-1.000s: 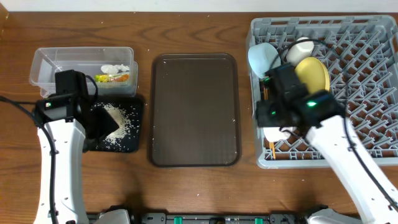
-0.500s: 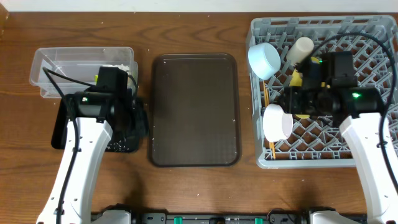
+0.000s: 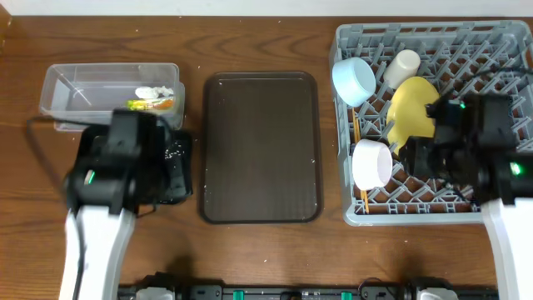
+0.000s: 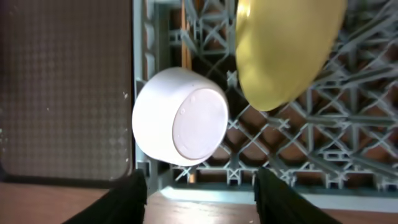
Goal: Sort waste into correct bins and load items into the dishwasher rack
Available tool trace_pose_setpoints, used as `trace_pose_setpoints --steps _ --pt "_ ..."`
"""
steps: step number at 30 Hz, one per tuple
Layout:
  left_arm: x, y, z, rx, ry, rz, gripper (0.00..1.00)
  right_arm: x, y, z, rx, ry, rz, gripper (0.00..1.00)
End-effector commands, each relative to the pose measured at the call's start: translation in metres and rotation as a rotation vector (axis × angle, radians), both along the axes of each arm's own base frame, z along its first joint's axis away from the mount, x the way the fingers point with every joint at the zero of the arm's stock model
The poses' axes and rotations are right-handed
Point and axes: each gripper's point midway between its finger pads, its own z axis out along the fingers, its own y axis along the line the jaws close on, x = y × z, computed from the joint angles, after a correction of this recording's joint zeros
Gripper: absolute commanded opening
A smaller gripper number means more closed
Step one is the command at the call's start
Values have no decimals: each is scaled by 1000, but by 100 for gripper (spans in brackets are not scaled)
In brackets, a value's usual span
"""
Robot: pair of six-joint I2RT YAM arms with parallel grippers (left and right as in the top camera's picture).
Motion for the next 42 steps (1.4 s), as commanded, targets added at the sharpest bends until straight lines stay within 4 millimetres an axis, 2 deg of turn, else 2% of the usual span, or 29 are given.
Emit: trace_pose_setpoints --steps 1,2,3,4,9,15,42 --pt "-11 6 23 23 -158 1 62 -13 -6 4 -34 -85 -8 69" --pt "-15 7 29 19 -217 3 62 -17 -6 4 -35 -116 -9 80" --pt "-20 7 33 16 -263 4 62 -20 -6 3 -35 -141 -10 96" --pt "-25 7 36 13 -310 5 62 -26 -6 2 -35 -172 -10 99" --pt "-52 9 30 3 -419 10 62 -50 -11 -3 -43 -321 -44 99" --pt "-60 10 36 -3 -478 14 62 -65 -10 0 -40 -392 -45 99" --pt "-59 10 35 -3 -475 14 62 -70 -10 -3 -39 -373 -42 99"
